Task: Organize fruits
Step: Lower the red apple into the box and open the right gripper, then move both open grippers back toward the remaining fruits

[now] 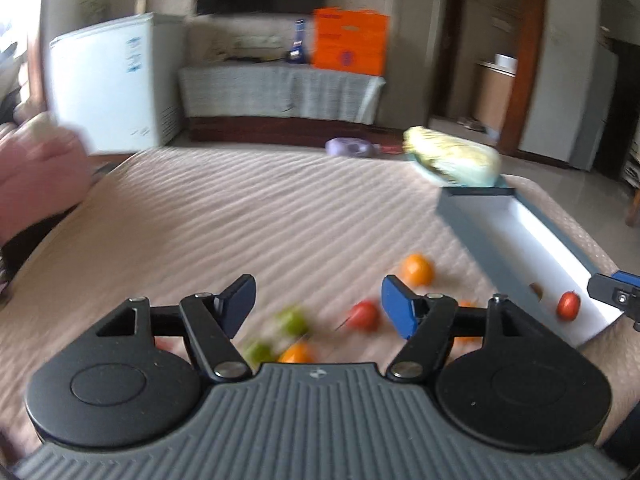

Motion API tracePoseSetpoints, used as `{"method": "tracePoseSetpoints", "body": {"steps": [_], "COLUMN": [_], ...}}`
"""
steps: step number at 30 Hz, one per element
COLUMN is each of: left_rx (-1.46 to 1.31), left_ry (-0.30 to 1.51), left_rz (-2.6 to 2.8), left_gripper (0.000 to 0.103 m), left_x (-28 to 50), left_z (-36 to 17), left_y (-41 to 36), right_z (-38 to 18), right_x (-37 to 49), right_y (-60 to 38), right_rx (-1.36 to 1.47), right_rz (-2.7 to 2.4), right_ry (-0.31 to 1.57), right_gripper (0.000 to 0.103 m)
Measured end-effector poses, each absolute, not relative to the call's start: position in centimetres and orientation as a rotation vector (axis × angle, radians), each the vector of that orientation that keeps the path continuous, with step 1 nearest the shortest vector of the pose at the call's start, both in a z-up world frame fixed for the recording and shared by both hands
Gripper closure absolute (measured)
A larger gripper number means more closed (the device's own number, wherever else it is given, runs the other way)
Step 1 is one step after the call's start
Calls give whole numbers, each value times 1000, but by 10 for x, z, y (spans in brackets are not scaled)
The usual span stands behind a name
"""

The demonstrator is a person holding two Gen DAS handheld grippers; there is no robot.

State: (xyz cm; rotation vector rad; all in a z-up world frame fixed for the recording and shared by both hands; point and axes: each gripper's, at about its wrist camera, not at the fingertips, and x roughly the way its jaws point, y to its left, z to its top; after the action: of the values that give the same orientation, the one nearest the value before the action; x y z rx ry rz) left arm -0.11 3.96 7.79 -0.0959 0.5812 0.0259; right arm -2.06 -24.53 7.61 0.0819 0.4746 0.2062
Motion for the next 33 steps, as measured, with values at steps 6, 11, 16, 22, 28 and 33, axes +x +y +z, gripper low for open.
{"method": "tracePoseSetpoints", "body": {"steps": [6,11,16,22,28,33], "left_rx": [-85,-28,-60,-2,-12,-48], "left_ry": [645,669,705,647,660,656], "left_rz": [93,128,149,103,66,74], "left_gripper": [26,26,26,26,26,26], "left_x": [-63,-69,-56,-43,-36,-28], "left_z": [58,35,25,27,22,23], "left_y": [69,73,75,50,48,53], "right_z": [70,58,43,21,17,21], "right_x": [-27,-22,-18,-17,-16,-2], "right_y": [-201,-178,-162,-148,-152,-145], "right_rx": [3,-22,-45,-151,-140,-233], "right_rz": [366,416,402,358,385,506], "right_ry": [507,562,654,804,829,921], "right_gripper": [50,50,50,49,38,22]}}
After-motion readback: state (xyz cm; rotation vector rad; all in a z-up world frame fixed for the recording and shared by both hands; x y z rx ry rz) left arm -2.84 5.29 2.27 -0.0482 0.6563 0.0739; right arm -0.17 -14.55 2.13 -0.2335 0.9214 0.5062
